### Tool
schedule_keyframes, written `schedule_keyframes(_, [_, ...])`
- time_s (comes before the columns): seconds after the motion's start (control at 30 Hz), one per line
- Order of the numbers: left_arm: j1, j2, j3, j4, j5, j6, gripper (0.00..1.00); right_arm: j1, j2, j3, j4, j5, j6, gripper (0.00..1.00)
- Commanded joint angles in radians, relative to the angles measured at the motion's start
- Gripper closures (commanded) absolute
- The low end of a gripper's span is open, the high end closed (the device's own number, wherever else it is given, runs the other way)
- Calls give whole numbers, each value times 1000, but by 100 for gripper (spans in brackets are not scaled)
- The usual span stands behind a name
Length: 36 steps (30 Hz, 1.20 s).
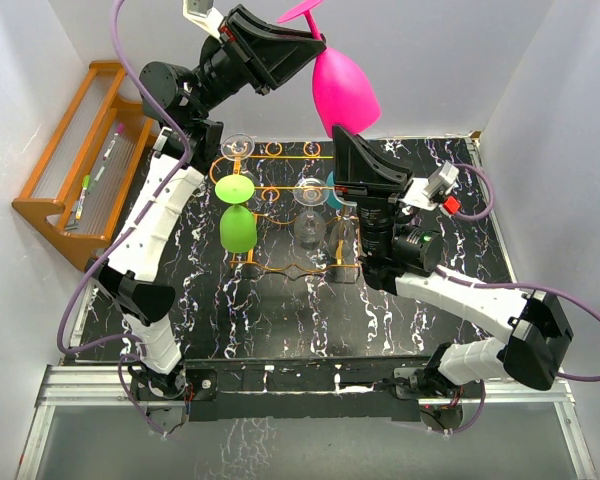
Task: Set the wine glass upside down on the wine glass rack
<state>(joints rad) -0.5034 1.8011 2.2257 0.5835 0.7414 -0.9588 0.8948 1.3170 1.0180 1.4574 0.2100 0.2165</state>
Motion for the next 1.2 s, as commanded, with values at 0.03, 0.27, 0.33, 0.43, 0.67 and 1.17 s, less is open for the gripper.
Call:
schedule_keyframes(0.03, [-11, -11, 28, 21, 47, 49, 100, 8, 10, 30, 151, -52, 43, 92])
schedule_keyframes(0.27, [-11, -25, 34, 17, 67, 76, 100, 8, 24, 56, 65, -112, 112, 92])
schedule_keyframes(0.33, [-12, -31, 39, 11, 66, 80, 100, 8, 31, 68, 30, -118, 133, 92])
schedule_keyframes(0.43, [-11, -38, 42, 4, 68, 87, 100, 9, 49, 79, 20, -117, 153, 92])
schedule_keyframes(0.67, [-12, -57, 30, 15, 88, 96, 100, 8, 66, 91, 14, -123, 166, 92])
schedule_keyframes(1.17, [-10, -96, 43, -34, 96, 162, 100, 8, -13, 24, 11, -38, 123, 59])
